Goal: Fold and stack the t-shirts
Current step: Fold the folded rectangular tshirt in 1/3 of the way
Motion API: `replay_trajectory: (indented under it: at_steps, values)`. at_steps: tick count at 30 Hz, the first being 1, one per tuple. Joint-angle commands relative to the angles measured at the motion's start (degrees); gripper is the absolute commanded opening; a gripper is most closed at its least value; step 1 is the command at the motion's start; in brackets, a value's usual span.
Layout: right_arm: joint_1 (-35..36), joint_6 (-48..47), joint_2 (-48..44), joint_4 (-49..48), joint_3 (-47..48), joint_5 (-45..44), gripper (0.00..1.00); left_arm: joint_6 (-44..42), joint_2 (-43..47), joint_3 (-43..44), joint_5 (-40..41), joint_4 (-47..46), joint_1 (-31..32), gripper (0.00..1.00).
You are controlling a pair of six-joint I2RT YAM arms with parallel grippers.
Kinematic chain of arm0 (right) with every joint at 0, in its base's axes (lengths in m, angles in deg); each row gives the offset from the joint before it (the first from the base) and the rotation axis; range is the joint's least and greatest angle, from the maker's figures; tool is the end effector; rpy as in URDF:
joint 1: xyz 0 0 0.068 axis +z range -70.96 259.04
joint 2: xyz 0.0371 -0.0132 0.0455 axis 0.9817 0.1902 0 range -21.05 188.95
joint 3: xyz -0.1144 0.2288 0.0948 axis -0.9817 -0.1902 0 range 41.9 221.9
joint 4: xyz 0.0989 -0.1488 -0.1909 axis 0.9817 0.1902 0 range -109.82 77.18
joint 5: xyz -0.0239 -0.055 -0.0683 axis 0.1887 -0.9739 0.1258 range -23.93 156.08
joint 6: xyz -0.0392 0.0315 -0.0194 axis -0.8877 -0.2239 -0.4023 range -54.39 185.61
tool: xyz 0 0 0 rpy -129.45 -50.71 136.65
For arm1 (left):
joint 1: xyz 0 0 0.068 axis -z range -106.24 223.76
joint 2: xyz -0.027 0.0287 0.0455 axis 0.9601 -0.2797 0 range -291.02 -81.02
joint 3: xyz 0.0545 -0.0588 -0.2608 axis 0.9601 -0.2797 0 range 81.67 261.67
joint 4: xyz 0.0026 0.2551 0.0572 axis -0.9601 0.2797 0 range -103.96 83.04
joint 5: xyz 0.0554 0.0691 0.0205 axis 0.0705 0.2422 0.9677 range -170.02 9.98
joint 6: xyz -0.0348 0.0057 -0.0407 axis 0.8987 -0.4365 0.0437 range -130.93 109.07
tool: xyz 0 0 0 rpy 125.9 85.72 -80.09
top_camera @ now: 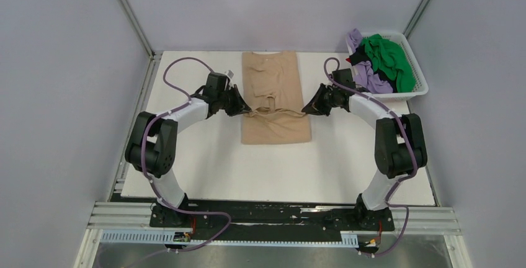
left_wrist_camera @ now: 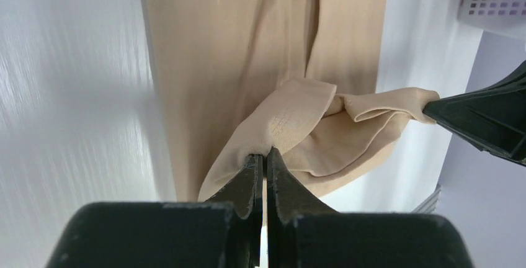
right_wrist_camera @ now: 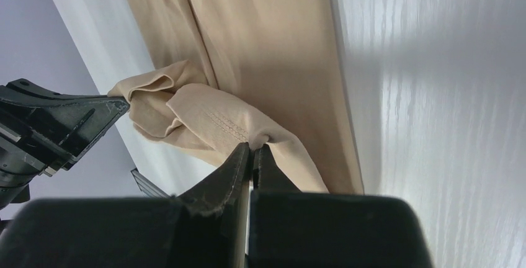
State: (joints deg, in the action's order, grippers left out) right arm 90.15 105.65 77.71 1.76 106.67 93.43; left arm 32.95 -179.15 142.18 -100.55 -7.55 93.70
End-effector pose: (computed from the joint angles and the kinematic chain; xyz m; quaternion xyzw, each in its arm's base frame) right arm 0.3467 0.0847 0.2001 0.1640 0.9162 0.3278 0.1619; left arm 0.3391 -0.1361 0.1983 -0.1198 0.9006 -0.3425 0.2395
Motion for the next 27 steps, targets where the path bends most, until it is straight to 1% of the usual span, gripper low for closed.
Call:
replay_trajectory:
  at_steps: [1,8,15,18,20,22,23,25,26,27]
  values:
    - [-1.06,-1.98,3.71,-1.65,6.6,-0.12,0.0,-3.63,-3.97,6.47,0.55,-1.54,-1.31,0.0]
    - [-2.19,-2.99,9.58,-1.62,12.35,0.67,0.0,-5.88,-9.96,12.78,-2.0,-1.06,-3.55,0.0]
    - [-2.99,-3.29,13.01,-1.31,15.39,-0.4,0.0,-8.61,-15.27,18.34,-5.02,0.58,-4.95,0.0]
    - [-3.27,-3.67,15.28,-1.35,17.36,1.36,0.03,-8.78,-17.82,19.75,-7.34,0.35,-5.43,0.0]
    - [-3.29,-3.99,16.72,-1.41,18.38,2.27,0.06,-8.51,-19.06,20.53,-8.73,-0.19,-5.66,0.03]
    - [-3.36,-4.07,17.9,-1.41,19.59,2.31,0.18,-8.23,-20.0,21.5,-8.93,-0.59,-5.89,0.16]
    - [-3.54,-4.08,18.37,-1.42,20.26,2.47,0.23,-8.07,-20.46,22.17,-8.83,-0.81,-6.1,0.19]
    - [-3.97,-4.09,19.01,-1.32,21.97,2.64,0.4,-7.33,-20.95,23.36,-8.93,-0.98,-6.84,0.37]
    - [-4.18,-4.06,18.99,-1.32,22.68,2.61,0.47,-7.1,-20.91,24.0,-9.4,-1.19,-7.07,0.57]
    - [-4.29,-4.0,18.66,-1.34,23.26,2.77,0.52,-6.38,-20.56,24.28,-10.0,-1.75,-7.61,0.68]
